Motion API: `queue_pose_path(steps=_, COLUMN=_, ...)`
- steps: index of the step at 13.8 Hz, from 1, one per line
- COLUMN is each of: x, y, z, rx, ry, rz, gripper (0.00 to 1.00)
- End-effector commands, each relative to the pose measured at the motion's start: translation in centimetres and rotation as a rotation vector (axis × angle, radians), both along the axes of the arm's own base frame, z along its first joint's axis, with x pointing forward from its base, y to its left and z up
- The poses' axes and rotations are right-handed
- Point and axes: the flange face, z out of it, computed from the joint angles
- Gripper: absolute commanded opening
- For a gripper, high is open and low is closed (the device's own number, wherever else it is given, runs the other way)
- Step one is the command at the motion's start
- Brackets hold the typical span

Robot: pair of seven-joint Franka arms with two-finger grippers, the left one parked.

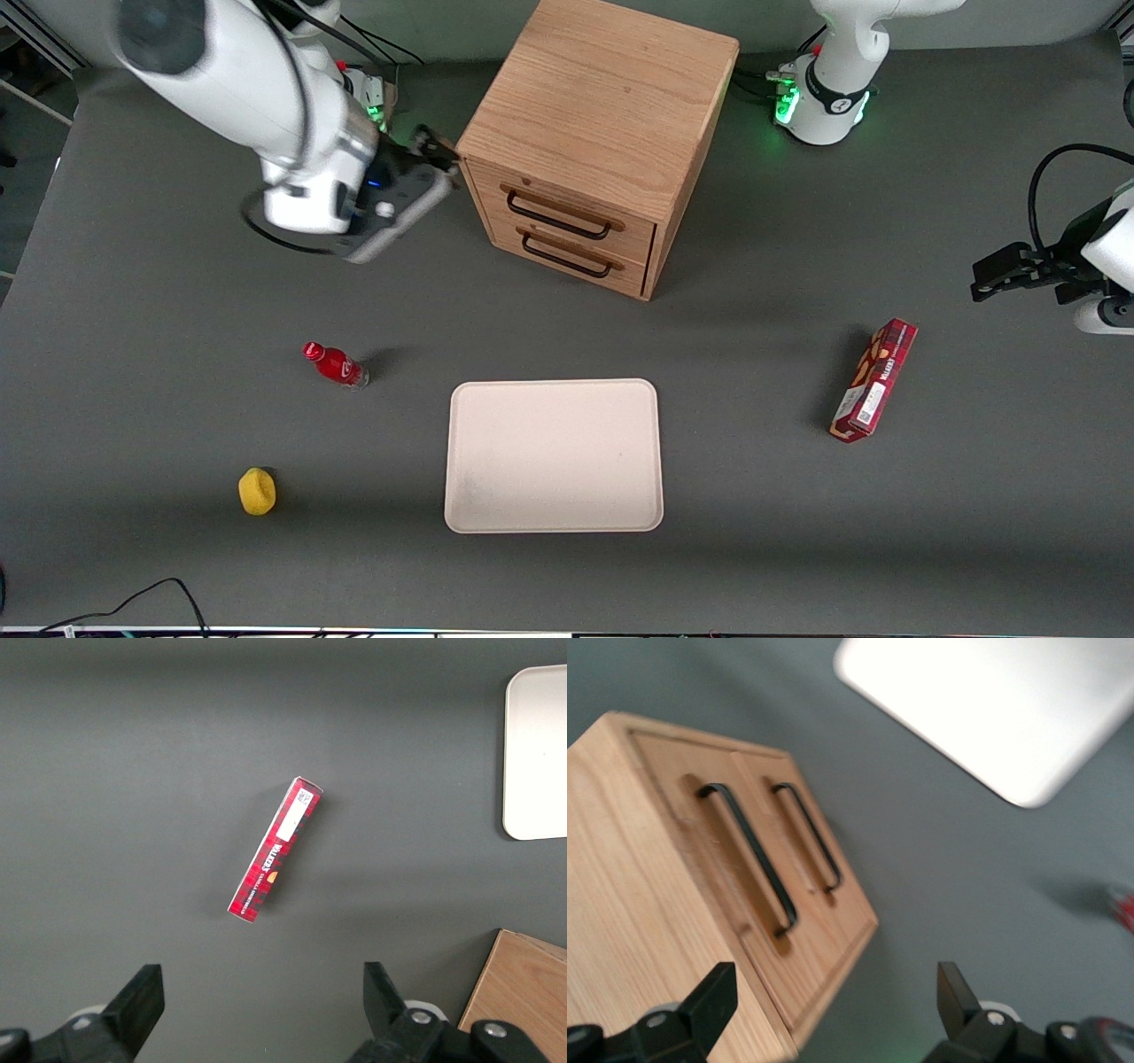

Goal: Open upper drawer

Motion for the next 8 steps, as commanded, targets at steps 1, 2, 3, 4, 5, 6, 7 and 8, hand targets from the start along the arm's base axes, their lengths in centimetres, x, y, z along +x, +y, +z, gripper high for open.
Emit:
queue_pose_path(steps=1, x=0.9, y=4.3, z=-4.8, rx=0.108, ry=0.077, rz=0.148, gripper=1.0)
queue_pose_path(steps=2, x=1.0, y=5.2, z=-6.7, rx=0.118, ry=0.095, rz=0.183, gripper=1.0)
queue_pose_path(steps=3, x=0.6, y=6.6, z=-8.4, rx=0.131, ry=0.097, rz=0.232, gripper=1.0)
queue_pose_path(steps=4, x=0.4, y=7.4, z=-10.1, rx=0.142, ry=0.097, rz=0.269, gripper=1.0)
queue_pose_path(steps=5, x=0.2, y=7.6, z=-11.2, rx=0.152, ry=0.096, rz=0.296, gripper=1.0)
queue_pose_path(steps=6, x=-0.1, y=8.0, z=-12.2, rx=0.164, ry=0.097, rz=0.329, gripper=1.0)
queue_pose_path(steps=7, x=-0.1, y=8.2, z=-13.1, rx=0.169, ry=0.104, rz=0.34, gripper=1.0)
queue_pose_path(steps=8, x=-0.1, y=8.4, z=-13.8, rx=0.173, ry=0.111, rz=0.341, gripper=1.0)
